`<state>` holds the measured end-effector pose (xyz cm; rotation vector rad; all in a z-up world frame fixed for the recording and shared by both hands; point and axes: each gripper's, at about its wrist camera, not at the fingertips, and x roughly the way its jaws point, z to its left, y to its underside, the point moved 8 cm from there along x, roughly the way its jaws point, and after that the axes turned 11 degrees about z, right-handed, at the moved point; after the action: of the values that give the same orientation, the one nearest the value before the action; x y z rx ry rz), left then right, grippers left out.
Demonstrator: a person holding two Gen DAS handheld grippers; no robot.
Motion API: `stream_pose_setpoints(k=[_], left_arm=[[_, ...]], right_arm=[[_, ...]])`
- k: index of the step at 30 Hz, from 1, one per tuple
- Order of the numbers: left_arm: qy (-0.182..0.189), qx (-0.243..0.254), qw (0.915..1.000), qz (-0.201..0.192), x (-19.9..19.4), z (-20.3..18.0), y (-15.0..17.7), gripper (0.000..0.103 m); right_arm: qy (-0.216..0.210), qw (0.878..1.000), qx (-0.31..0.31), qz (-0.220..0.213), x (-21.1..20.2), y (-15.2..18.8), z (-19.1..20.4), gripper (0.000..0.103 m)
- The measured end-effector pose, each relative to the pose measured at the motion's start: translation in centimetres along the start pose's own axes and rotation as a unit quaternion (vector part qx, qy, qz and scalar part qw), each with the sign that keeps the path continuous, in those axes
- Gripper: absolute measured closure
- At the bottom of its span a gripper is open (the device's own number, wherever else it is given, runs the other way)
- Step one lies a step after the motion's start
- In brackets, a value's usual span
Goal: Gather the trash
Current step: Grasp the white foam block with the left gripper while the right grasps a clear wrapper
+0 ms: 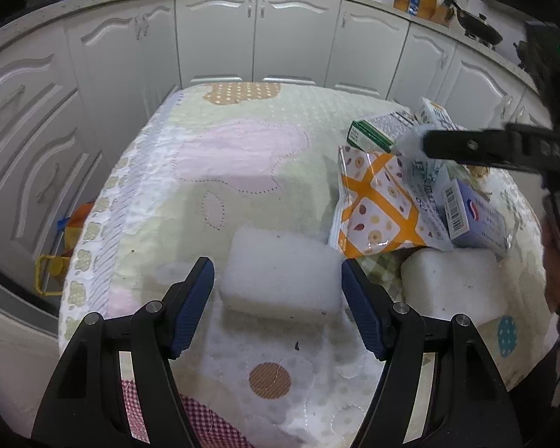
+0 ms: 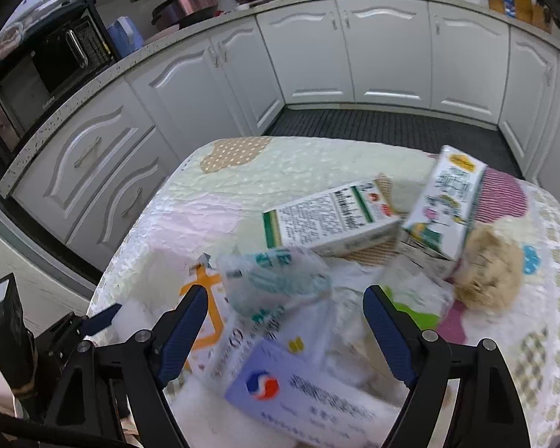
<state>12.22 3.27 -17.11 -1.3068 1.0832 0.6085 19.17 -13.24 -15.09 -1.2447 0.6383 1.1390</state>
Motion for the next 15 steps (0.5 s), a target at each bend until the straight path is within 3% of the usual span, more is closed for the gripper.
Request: stream_pose_setpoints(k=[3,4,5,6,7,8,11,15], left_arm=[[0.003,-0.004,1.0,-0.002,0.2,0.2,-0.1,0.034],[0.01,-0.01,0.9999,-0.003,0.2,0.4,-0.1,0.034],[0.015,-0.014,0.9998,-0.004,0.1,0.5,-0.1,0.037],[0.023,-0.019,0.9995,-0.006,0.0,0.7,-0.2,0.041],[0.028,-0.022,0.9994,-0.006,-0.1,0.7,-0.2,0.048],[0.032,-0.023,0.9992,-0.003,-0.1,0.8,-0.2,0.049],[0.026,-0.021,0.9994,-0.009,-0.8,0.8,-0.1,0.052],[0.012,-0.023,0.9992,-0.03,-2.9,1.1,-0.4,0.052]], right_arm=[[-0.009,1.0,-0.005,0.01,1.1,-0.2,0.0,0.025],[-0.014,1.0,-0.003,0.008,1.2,-0.2,-0.1,0.04],[-0.014,1.0,-0.002,0.007,1.2,-0.1,-0.1,0.048],[-0.015,1.0,-0.002,0.002,1.1,0.0,-0.2,0.049],[-0.018,1.0,-0.002,-0.002,0.8,0.0,-0.3,0.055],[-0.017,1.0,-0.003,-0.005,0.5,0.1,-0.4,0.062],[-0.024,1.0,-0.007,-0.019,-1.0,0.3,-0.5,0.07],[-0.029,0.998,-0.015,-0.044,-3.4,0.5,-0.4,0.07]])
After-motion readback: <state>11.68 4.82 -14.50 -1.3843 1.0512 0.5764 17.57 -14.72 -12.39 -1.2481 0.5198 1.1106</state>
